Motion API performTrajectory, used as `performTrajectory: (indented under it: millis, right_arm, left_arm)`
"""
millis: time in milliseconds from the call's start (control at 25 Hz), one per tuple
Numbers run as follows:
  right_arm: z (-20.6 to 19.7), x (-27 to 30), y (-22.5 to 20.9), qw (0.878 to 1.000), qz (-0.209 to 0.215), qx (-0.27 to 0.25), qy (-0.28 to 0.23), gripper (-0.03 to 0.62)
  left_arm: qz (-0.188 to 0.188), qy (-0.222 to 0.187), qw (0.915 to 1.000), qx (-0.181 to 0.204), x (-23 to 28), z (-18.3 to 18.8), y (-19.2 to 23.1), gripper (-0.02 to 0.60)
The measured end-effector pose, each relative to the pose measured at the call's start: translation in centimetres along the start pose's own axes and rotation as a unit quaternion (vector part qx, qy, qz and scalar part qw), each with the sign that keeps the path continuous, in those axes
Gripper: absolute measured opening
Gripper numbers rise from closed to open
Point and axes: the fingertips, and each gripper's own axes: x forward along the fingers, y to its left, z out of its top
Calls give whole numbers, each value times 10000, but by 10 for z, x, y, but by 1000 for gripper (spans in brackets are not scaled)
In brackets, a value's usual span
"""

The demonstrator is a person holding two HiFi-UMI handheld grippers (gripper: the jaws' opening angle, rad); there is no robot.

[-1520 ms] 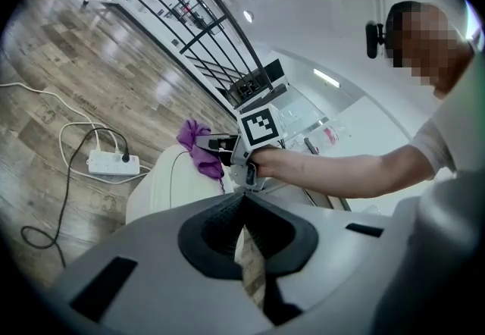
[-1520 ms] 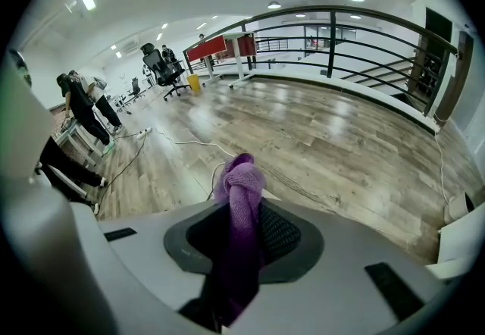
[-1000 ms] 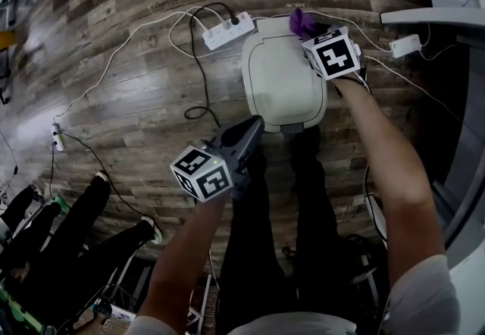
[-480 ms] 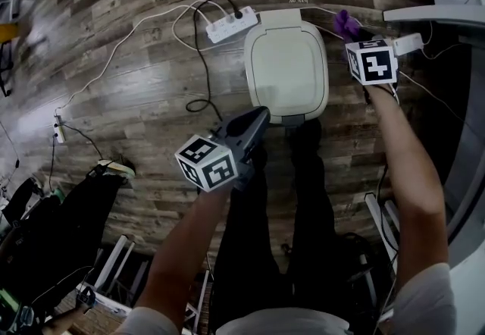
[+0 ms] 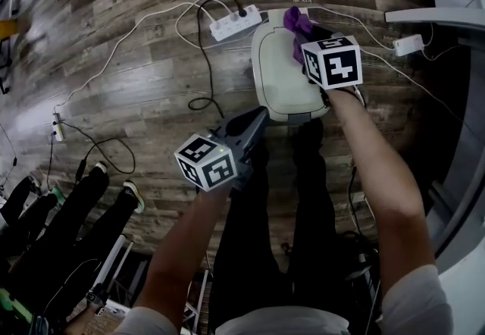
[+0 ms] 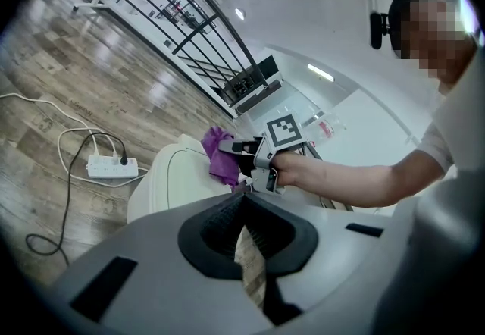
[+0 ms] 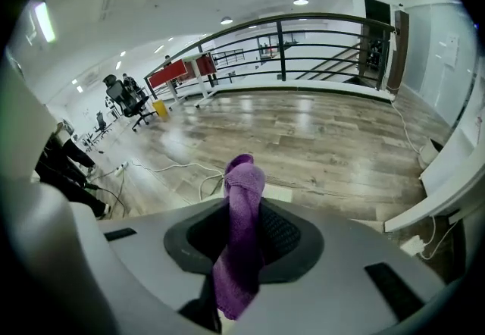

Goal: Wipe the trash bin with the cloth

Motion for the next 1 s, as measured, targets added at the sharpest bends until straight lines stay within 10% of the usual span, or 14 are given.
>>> performTrajectory:
  millis: [480, 1000]
  right_arm:
    - [-7, 48, 140, 9946, 1006, -49, 268, 95]
    - [-29, 39, 84, 9976, 611, -138, 303, 95]
  left_arm:
    - [150, -90, 9997, -178, -33, -2, 24, 5]
    - [79, -18, 9998, -171, -22, -8, 15, 5]
